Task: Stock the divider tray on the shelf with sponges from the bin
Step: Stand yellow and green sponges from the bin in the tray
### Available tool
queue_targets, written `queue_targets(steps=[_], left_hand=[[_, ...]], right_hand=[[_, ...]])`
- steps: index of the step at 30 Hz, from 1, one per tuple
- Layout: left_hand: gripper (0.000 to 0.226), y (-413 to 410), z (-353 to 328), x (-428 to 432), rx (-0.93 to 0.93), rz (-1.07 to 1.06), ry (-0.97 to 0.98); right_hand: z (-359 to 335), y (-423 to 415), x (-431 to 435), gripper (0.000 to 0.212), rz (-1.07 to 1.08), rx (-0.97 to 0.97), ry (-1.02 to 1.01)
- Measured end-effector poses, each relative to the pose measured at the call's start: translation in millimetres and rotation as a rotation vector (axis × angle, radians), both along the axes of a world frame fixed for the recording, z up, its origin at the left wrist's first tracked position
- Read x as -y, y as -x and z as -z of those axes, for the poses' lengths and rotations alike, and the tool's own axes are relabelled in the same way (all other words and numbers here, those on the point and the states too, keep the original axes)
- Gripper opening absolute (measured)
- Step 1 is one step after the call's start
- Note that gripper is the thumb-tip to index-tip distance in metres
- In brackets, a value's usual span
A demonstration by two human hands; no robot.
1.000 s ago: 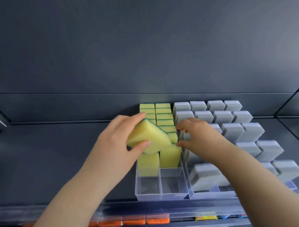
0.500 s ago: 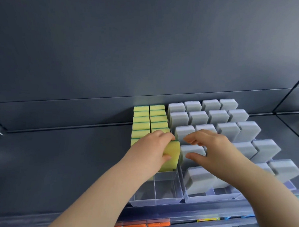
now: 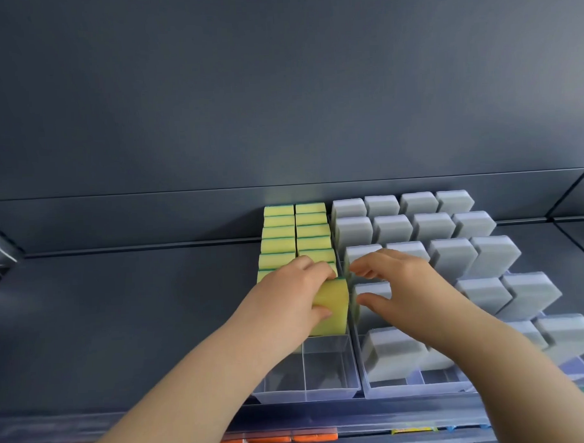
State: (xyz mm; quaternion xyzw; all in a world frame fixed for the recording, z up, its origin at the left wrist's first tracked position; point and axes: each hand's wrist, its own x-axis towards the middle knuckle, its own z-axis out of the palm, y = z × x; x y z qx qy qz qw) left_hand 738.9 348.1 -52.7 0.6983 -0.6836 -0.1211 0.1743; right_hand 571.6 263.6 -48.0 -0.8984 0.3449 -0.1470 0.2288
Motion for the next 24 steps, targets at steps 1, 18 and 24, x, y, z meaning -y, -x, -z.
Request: queue_targets(steps=[1,18,24], left_hand=[[0.045,-0.8,0.7,-2.0,0.0,-0.004,0.015],[0.06,2.8,50.9,-5.5,0.217,0.075,0.313],[0.023,-1.8,53.5,-18.4,0.19,0.025,0.427]], right_hand=[[-0.9,-0.8,0.9,0.038,-0.003,-0.01,-0.003],[-1.1,-8.7,9.8,0.039,-0.076,-0.137,-0.032],[4.0,-9.1,-1.4,0.039,-0.11,-0.153,0.037]])
